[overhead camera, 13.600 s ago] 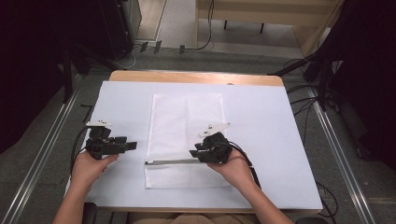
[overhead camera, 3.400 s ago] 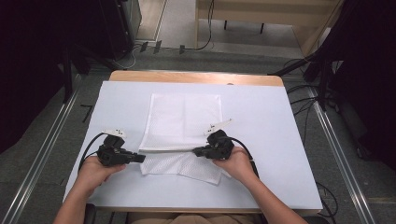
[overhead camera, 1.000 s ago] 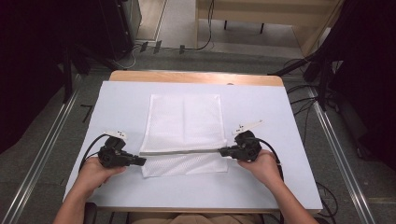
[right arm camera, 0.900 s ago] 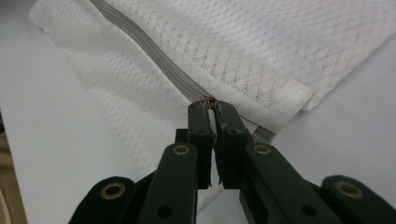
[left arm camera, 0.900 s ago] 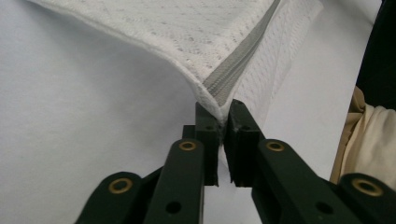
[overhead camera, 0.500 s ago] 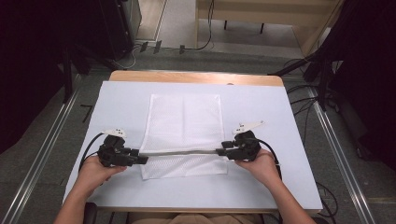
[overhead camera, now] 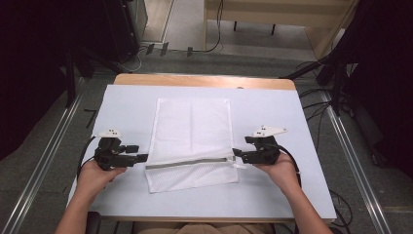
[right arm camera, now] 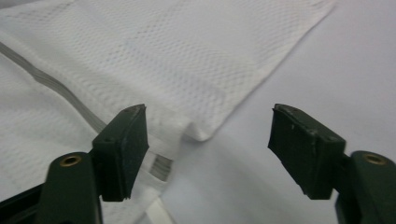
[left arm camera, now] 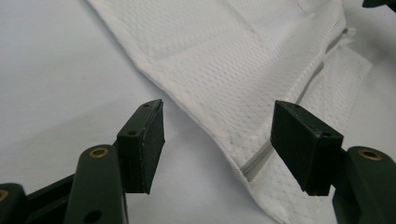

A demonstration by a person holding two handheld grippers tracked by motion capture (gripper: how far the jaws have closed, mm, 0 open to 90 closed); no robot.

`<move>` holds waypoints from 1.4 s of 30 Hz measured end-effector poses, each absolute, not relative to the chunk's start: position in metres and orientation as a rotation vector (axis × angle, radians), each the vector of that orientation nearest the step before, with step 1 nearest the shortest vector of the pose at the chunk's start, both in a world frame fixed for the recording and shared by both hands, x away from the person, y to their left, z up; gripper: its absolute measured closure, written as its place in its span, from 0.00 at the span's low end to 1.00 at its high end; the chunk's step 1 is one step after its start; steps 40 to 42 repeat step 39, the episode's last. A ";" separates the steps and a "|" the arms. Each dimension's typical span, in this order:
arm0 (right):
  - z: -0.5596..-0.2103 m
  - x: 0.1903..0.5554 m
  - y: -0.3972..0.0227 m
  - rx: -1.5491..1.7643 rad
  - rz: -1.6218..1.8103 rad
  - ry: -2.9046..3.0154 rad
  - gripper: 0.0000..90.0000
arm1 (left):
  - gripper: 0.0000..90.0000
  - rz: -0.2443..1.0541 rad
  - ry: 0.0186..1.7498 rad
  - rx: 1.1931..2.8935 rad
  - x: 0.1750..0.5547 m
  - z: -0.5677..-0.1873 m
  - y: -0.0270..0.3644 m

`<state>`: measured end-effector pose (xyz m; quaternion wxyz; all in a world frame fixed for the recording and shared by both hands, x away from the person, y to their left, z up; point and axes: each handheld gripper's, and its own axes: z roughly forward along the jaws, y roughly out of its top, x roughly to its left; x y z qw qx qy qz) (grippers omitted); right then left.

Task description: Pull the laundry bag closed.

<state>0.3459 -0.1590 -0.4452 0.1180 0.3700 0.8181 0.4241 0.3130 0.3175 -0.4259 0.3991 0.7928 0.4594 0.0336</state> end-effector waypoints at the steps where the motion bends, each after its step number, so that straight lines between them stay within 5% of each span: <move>1: -0.445 0.346 -0.164 1.078 1.224 2.377 0.32 | 0.39 0.100 1.175 1.998 0.314 -0.426 0.320; 20: -0.455 0.358 -0.235 1.267 1.144 2.217 0.24 | 0.32 0.243 1.387 1.896 0.321 -0.431 0.345; 42: -0.468 0.368 -0.236 1.340 1.070 2.262 0.24 | 0.28 0.286 1.433 1.932 0.326 -0.441 0.345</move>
